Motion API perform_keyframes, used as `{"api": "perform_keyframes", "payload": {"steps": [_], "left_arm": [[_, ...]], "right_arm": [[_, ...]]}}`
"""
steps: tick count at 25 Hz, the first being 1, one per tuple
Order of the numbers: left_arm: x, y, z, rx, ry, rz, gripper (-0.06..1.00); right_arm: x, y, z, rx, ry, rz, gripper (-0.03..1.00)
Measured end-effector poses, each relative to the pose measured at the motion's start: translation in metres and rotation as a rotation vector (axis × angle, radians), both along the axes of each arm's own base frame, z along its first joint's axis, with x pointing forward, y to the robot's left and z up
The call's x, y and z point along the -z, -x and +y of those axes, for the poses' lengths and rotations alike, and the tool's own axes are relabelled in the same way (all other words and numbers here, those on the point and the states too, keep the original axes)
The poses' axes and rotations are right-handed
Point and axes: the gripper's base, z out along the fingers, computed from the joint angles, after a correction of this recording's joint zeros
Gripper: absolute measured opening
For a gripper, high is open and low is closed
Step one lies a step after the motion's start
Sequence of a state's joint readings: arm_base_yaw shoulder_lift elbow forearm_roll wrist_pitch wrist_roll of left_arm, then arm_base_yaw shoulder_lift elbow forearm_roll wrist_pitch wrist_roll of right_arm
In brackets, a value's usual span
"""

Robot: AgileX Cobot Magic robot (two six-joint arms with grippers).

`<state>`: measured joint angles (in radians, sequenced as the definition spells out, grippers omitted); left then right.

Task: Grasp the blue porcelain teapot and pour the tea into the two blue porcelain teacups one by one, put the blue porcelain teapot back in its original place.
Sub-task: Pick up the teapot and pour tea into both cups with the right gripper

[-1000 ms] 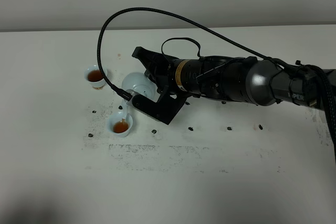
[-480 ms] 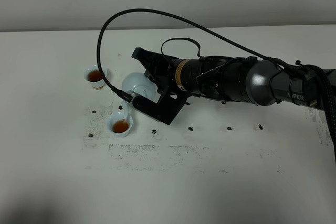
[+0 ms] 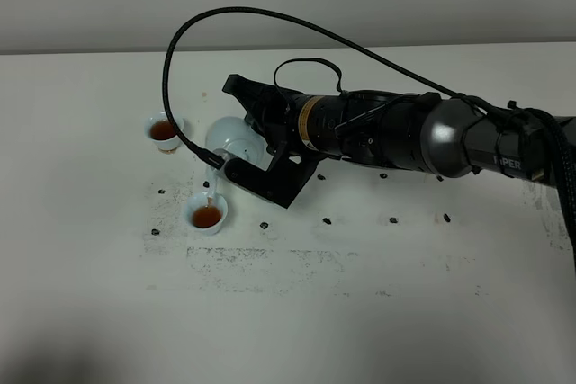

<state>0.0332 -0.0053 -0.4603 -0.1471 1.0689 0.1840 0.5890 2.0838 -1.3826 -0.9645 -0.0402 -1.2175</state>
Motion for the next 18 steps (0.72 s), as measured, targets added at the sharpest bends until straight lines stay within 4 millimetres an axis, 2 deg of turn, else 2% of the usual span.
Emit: {"api": "perform_keyframes", "payload": {"steps": [18], "left_arm": [[0.0, 0.0, 0.0, -0.001, 0.001, 0.0, 0.65]], "right_arm": [[0.0, 0.0, -0.0001, -0.003, 0.006, -0.003, 0.04]]}}
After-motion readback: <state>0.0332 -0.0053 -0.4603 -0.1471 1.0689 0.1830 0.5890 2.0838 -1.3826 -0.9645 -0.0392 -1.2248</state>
